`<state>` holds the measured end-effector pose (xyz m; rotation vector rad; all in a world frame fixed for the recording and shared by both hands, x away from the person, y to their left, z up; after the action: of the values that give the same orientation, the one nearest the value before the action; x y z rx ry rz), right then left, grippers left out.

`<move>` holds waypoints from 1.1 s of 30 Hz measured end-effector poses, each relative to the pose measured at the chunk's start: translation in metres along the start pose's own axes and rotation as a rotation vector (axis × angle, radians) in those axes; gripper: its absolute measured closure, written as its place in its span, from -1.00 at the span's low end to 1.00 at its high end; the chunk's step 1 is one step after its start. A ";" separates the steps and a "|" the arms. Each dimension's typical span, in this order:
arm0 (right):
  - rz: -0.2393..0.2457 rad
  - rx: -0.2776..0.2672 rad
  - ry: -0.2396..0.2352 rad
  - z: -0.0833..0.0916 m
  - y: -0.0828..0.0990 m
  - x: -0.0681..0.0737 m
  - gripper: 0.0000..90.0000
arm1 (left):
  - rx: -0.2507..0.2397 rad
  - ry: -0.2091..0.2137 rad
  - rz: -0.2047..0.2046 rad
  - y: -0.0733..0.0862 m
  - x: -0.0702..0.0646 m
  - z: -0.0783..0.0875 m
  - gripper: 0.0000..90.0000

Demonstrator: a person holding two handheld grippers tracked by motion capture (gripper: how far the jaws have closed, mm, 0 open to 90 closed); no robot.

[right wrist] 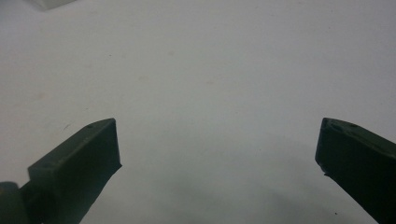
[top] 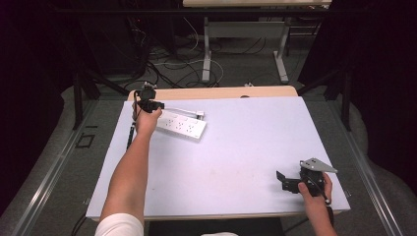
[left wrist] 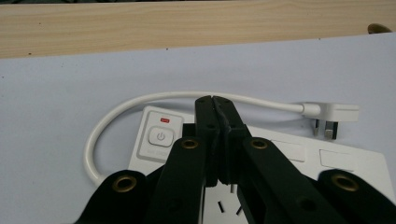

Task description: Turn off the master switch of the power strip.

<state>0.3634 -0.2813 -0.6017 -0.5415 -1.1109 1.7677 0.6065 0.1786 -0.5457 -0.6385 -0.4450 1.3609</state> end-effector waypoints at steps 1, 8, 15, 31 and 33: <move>0.000 0.001 -0.001 0.000 0.000 0.000 -1.00 | -0.009 -0.010 -0.002 0.000 0.001 -0.001 1.00; 0.001 0.001 -0.006 0.000 0.000 0.000 -1.00 | 0.001 -0.025 -0.008 0.003 0.007 -0.009 1.00; -0.009 0.002 -0.003 0.001 0.002 0.000 -1.00 | 0.004 -0.040 -0.020 0.005 0.007 -0.018 1.00; -0.012 0.018 -0.011 0.004 0.005 0.000 -1.00 | 0.064 -0.066 -0.023 0.013 0.018 -0.032 1.00; -0.007 0.016 -0.013 0.005 0.005 0.000 -1.00 | 0.054 -0.069 -0.013 0.013 0.017 -0.034 1.00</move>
<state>0.3576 -0.2842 -0.6039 -0.5169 -1.1055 1.7748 0.6213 0.1908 -0.5808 -0.5445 -0.4648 1.3814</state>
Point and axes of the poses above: each handheld gripper's, and its own axes: z roughly backward along the jaws, y roughly out of its underside, x roughly to its left, the point moved 8 cm from there along -z, roughly forward along the jaws, and after that the axes turned 7 degrees about -y, right-handed, at the moved point
